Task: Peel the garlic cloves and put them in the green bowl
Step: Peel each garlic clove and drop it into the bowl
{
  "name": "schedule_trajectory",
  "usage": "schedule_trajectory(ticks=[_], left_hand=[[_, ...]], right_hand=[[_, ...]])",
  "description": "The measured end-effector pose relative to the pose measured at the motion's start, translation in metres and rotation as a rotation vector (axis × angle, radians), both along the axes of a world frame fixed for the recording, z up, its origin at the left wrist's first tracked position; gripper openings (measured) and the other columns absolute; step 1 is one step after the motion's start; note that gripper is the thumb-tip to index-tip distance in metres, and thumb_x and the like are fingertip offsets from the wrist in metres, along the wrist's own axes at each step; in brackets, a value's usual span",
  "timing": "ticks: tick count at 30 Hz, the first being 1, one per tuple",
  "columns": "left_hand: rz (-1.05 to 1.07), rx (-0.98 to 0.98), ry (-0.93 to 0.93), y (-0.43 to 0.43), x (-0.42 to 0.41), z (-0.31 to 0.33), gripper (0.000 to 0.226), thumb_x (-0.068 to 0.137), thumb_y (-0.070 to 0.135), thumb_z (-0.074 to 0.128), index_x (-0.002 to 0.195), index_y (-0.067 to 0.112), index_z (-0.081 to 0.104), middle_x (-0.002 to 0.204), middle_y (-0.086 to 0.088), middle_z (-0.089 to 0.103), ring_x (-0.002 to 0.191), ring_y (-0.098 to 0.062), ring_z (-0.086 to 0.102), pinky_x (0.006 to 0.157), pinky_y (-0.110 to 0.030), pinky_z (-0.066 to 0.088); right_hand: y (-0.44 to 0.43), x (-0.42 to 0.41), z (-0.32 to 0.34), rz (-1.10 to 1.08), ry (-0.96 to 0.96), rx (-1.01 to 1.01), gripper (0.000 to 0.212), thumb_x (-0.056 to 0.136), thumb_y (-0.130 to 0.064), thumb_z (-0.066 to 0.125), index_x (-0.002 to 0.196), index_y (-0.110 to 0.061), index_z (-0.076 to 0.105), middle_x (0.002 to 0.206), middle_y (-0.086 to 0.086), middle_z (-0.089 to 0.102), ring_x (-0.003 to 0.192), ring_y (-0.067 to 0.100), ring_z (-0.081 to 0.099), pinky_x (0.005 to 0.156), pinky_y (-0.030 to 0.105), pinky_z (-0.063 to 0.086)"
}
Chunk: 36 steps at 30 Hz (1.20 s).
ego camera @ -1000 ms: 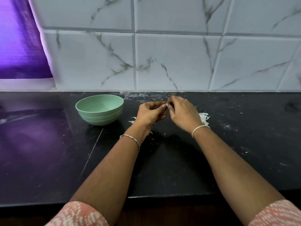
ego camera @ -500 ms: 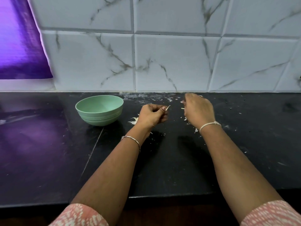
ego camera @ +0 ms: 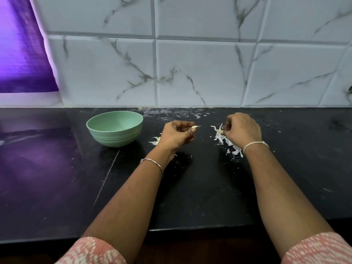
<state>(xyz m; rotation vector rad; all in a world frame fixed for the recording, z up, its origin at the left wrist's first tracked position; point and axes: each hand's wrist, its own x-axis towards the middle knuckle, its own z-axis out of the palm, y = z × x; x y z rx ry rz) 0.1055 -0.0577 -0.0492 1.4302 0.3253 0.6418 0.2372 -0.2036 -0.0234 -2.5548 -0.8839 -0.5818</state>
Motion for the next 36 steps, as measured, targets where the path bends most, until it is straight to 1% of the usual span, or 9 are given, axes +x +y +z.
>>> schedule_trajectory(ticks=[4, 8, 10, 12, 16, 22, 28, 34, 36], left_hand=[[0.01, -0.006, -0.007, -0.001, -0.002, 0.002, 0.014, 0.084, -0.002, 0.071, 0.094, 0.006, 0.066, 0.081, -0.007, 0.066, 0.071, -0.014, 0.064, 0.061, -0.019, 0.057], [0.039, -0.017, -0.027, -0.001, -0.002, 0.003, 0.015, 0.081, -0.003, 0.073, 0.089, 0.006, 0.064, 0.077, -0.007, 0.065, 0.066, -0.012, 0.063, 0.061, -0.019, 0.057], [0.052, -0.018, -0.036, -0.001, -0.001, 0.003, 0.015, 0.081, -0.002, 0.073, 0.089, 0.006, 0.063, 0.076, -0.008, 0.065, 0.065, -0.012, 0.061, 0.061, -0.019, 0.056], [0.063, -0.018, -0.047, 0.0, 0.0, 0.002, 0.015, 0.081, 0.0, 0.074, 0.092, 0.003, 0.064, 0.077, -0.01, 0.065, 0.066, -0.013, 0.061, 0.061, -0.02, 0.056], [0.087, -0.001, -0.057, 0.002, 0.001, 0.002, 0.02, 0.079, 0.002, 0.077, 0.096, -0.001, 0.065, 0.076, -0.01, 0.065, 0.063, -0.01, 0.061, 0.057, -0.018, 0.053], [0.105, 0.029, -0.073, 0.002, 0.002, 0.002, 0.019, 0.077, 0.002, 0.079, 0.092, 0.002, 0.066, 0.075, -0.008, 0.066, 0.061, -0.007, 0.06, 0.055, -0.016, 0.05], [0.166, 0.085, -0.06, 0.002, 0.004, 0.001, 0.021, 0.079, 0.011, 0.08, 0.092, -0.001, 0.067, 0.07, -0.007, 0.064, 0.052, -0.009, 0.054, 0.048, -0.017, 0.044], [0.197, 0.15, -0.039, 0.003, 0.005, 0.0, 0.023, 0.081, 0.013, 0.079, 0.095, -0.003, 0.07, 0.067, -0.006, 0.064, 0.051, -0.008, 0.054, 0.047, -0.015, 0.043], [0.229, 0.223, -0.014, 0.004, 0.006, -0.001, 0.017, 0.083, 0.014, 0.076, 0.093, 0.001, 0.071, 0.067, -0.004, 0.065, 0.054, -0.011, 0.057, 0.051, -0.021, 0.049]], right_hand=[[0.001, 0.003, -0.002, 0.084, 0.041, 0.093, 0.023, 0.083, -0.001, 0.06, 0.079, -0.023, 0.063, 0.088, -0.002, 0.068, 0.09, 0.024, 0.062, 0.071, 0.031, 0.045], [0.018, -0.01, 0.001, 0.379, 0.205, 0.281, 0.017, 0.094, -0.017, 0.058, 0.104, -0.02, 0.071, 0.1, 0.0, 0.073, 0.095, 0.02, 0.067, 0.088, 0.041, 0.053], [0.027, -0.024, 0.001, 0.502, 0.248, 0.343, 0.015, 0.094, -0.023, 0.06, 0.104, -0.022, 0.071, 0.099, -0.003, 0.072, 0.092, 0.015, 0.066, 0.086, 0.037, 0.053], [0.033, -0.032, 0.0, 0.558, 0.221, 0.32, 0.013, 0.091, -0.021, 0.064, 0.102, -0.021, 0.072, 0.098, -0.004, 0.069, 0.085, 0.011, 0.062, 0.08, 0.029, 0.051], [0.033, -0.034, 0.0, 0.526, 0.12, 0.251, 0.013, 0.086, -0.013, 0.067, 0.097, -0.02, 0.071, 0.094, -0.003, 0.066, 0.082, 0.011, 0.059, 0.078, 0.028, 0.049], [0.033, -0.036, -0.001, 0.438, 0.041, 0.215, 0.009, 0.089, -0.018, 0.064, 0.096, -0.021, 0.068, 0.089, -0.009, 0.059, 0.087, 0.012, 0.056, 0.077, 0.027, 0.044], [0.038, -0.044, -0.003, 0.372, -0.051, 0.142, 0.014, 0.092, -0.021, 0.056, 0.102, -0.018, 0.066, 0.104, -0.001, 0.065, 0.103, 0.02, 0.056, 0.089, 0.037, 0.044], [0.041, -0.045, -0.003, 0.292, -0.115, 0.157, 0.013, 0.089, -0.027, 0.057, 0.098, -0.022, 0.066, 0.101, -0.006, 0.067, 0.105, 0.018, 0.056, 0.093, 0.038, 0.035], [0.042, -0.048, -0.003, 0.268, -0.127, 0.162, 0.012, 0.089, -0.027, 0.057, 0.096, -0.024, 0.066, 0.099, -0.007, 0.067, 0.104, 0.016, 0.057, 0.095, 0.038, 0.033]])
